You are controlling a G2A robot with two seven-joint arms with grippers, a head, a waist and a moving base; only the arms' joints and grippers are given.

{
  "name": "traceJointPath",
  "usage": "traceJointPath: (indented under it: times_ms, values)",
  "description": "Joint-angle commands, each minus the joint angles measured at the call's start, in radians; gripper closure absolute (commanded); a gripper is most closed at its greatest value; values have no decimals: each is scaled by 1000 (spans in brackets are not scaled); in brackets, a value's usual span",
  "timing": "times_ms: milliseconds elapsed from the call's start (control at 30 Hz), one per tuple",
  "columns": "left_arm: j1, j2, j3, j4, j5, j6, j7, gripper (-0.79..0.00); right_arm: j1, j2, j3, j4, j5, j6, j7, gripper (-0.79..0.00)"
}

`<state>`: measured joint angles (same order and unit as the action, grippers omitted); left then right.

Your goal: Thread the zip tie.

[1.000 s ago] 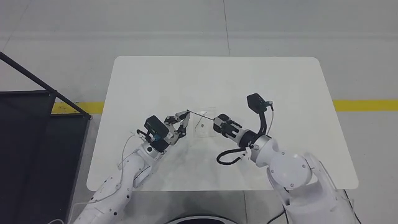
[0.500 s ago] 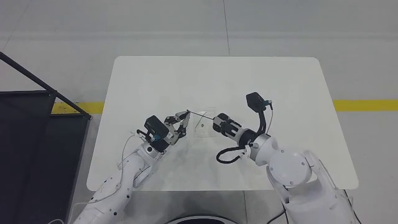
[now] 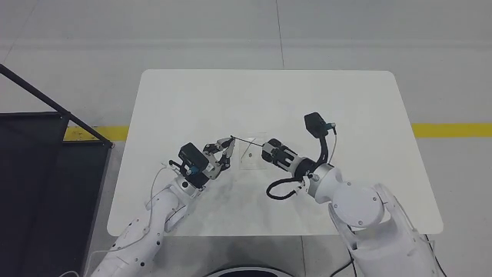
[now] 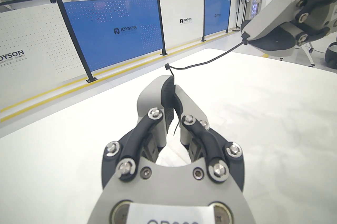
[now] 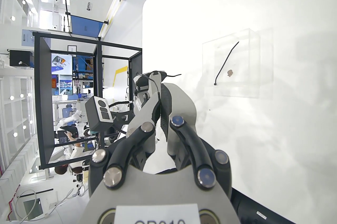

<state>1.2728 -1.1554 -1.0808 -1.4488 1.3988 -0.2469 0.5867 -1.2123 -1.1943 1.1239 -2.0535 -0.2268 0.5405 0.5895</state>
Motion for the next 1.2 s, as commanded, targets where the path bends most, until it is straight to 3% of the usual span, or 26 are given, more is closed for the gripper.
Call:
traceJointPath:
  times_ms: [0, 1167]
  values:
    - [0, 0, 0, 0, 0, 0, 0, 0, -1, 0, 1, 0, 5, -3, -1, 0]
    - [0, 0, 0, 0, 0, 0, 0, 0, -41, -5, 18, -8, 80, -174, -36, 0]
